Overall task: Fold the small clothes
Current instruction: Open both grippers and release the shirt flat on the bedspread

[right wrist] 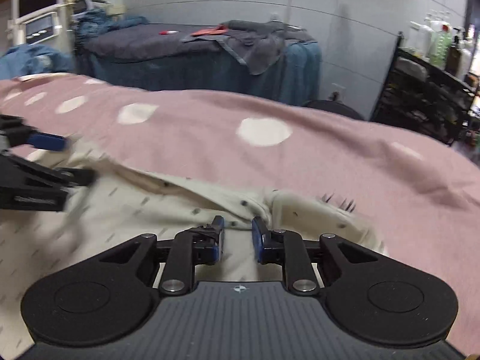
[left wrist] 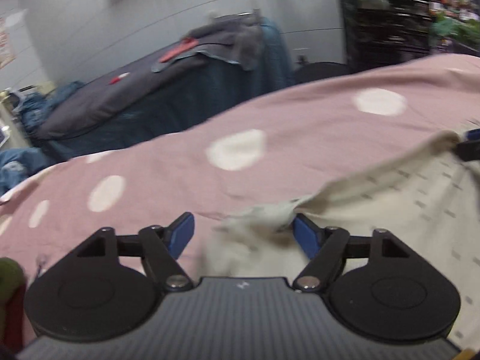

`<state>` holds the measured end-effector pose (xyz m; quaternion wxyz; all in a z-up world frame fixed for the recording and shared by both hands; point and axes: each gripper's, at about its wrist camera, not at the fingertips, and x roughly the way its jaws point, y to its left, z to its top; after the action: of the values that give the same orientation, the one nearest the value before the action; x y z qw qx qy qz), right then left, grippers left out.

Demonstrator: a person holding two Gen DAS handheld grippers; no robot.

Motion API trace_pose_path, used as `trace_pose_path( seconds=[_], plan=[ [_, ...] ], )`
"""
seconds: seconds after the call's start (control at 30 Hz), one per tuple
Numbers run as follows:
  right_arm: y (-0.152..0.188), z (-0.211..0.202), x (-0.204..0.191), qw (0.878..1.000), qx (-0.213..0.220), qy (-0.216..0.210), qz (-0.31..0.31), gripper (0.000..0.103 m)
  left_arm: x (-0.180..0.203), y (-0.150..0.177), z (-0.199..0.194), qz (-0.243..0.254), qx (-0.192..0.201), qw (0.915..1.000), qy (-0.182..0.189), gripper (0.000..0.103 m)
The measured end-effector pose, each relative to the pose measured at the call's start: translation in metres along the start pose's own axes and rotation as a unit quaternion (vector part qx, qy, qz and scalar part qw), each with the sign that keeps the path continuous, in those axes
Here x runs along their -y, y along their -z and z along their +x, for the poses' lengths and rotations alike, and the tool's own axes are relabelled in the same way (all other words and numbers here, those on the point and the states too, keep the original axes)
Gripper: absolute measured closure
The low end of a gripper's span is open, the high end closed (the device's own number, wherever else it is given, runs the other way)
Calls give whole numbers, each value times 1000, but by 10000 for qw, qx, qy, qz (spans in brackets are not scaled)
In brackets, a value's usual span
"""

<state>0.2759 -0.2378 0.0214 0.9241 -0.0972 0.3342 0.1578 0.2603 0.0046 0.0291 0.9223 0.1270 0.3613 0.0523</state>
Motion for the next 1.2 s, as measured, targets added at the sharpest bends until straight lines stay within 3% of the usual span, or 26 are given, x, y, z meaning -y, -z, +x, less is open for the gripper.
trace_pose_path(
  seconds=[0.1, 0.17, 0.27, 0.33, 0.43, 0.53, 0.67, 0.8, 0.93, 0.97, 1.0, 1.1, 1.2],
  plan=[
    [-15, 7, 19, 9980, 142, 437, 440, 28, -29, -5, -5, -502, 39, 9987, -35, 22],
    [-15, -1, 22, 9973, 252, 437, 535, 28, -44, -1, -16, -737, 110, 9970, 200, 18],
    [-5, -33, 17, 9954, 787, 374, 397, 28, -53, 14, -37, -840, 85, 9956, 400, 14],
    [2, -52, 20, 9938, 900, 244, 605, 22, -53, 28, -56, -948, 31, 9932, 673, 13],
    [18, -82, 25, 9894, 779, -183, 1213, 14, -44, 54, -93, -983, 63, 9858, 1360, 12],
    [41, -113, 22, 9835, 561, -623, 1603, 14, -18, 86, -125, -464, 87, 9832, 1764, 6],
    [81, -145, 3, 9825, 295, -1135, 1449, 14, -6, 122, -128, -209, -307, 9910, 1286, 6],
    [126, -161, -1, 9925, -205, -475, 1104, 15, -40, 144, -123, -655, -631, 9936, 671, 6],
    [147, -202, 10, 9950, 139, -210, 966, 13, -84, 152, -137, -1370, -571, 9888, 141, 6],
    [150, -214, 10, 9953, 281, -181, 904, 5, -89, 151, -145, -1487, -499, 9876, 46, 6],
    [154, -225, 11, 9947, 407, -209, 919, 0, -90, 149, -154, -1540, -426, 9871, 61, 6],
    [163, -251, 12, 9930, 621, -272, 970, 0, -68, 138, -181, -1278, -258, 9902, 490, 0],
    [170, -272, 15, 9930, 727, 83, 922, 0, -15, 129, -208, -744, -174, 9890, 1268, 0]
  ],
)
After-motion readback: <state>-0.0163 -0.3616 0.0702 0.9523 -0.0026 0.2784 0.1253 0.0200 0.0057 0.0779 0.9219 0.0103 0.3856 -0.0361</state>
